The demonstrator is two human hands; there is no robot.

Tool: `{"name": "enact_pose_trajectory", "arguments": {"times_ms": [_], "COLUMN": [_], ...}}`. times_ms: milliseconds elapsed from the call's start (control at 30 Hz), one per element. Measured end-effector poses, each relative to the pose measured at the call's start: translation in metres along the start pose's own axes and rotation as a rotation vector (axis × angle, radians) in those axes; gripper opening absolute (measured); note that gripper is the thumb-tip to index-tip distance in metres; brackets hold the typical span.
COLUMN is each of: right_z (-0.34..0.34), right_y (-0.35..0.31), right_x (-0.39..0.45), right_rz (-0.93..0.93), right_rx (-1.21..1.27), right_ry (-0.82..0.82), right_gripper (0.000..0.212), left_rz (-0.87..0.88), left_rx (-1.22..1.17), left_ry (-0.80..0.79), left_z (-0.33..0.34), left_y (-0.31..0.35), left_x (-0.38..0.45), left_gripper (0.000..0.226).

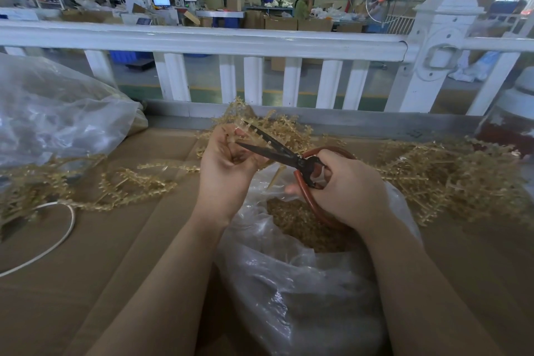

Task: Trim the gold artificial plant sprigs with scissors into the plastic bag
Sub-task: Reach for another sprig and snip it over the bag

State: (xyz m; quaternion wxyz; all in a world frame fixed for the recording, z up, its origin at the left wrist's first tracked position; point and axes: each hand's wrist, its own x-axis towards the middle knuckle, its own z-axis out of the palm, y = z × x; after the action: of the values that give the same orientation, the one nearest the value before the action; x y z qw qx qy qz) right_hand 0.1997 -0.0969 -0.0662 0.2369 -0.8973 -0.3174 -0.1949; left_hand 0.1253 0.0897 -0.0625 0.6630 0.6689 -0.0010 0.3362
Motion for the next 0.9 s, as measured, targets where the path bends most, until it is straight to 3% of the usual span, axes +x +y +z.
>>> {"name": "enact_pose_trajectory", "arguments": {"times_ms": [400, 567, 767, 900], "right_z": [0.0026, 0.0047, 0.0075, 0.0067], "right_y": [0.0006, 0.0024, 0.0073, 0.0086], "right_x": [-0.0016, -0.0027, -0.0019, -0.0022], "right_rz": [0.001, -0.023, -0.003, -0.007], "right_rx": [0.039, 0.069, 0.027, 0.061], "right_ry": [0.069, 0.075, 0.061, 0.042], "right_gripper": [0.063, 0.038, 0.05, 0.042], "left_rz": [-0.004, -0.031, -0.127, -0.13], "left_rx": [-0.077, -0.135, -0.339, -0.313], "left_ry": [-0.027, -0.063, -0.08, -0.117], "left_z": [-0.0017, -0.0007, -0.0033, -0.0037], "left_y": [0.0001, 0.0021, 0.0032, 0.0011], "left_x": [0.0005, -0.0006, 0.0013, 0.0006], "left_gripper": [0.034, 0.02, 0.01, 0.003]}}
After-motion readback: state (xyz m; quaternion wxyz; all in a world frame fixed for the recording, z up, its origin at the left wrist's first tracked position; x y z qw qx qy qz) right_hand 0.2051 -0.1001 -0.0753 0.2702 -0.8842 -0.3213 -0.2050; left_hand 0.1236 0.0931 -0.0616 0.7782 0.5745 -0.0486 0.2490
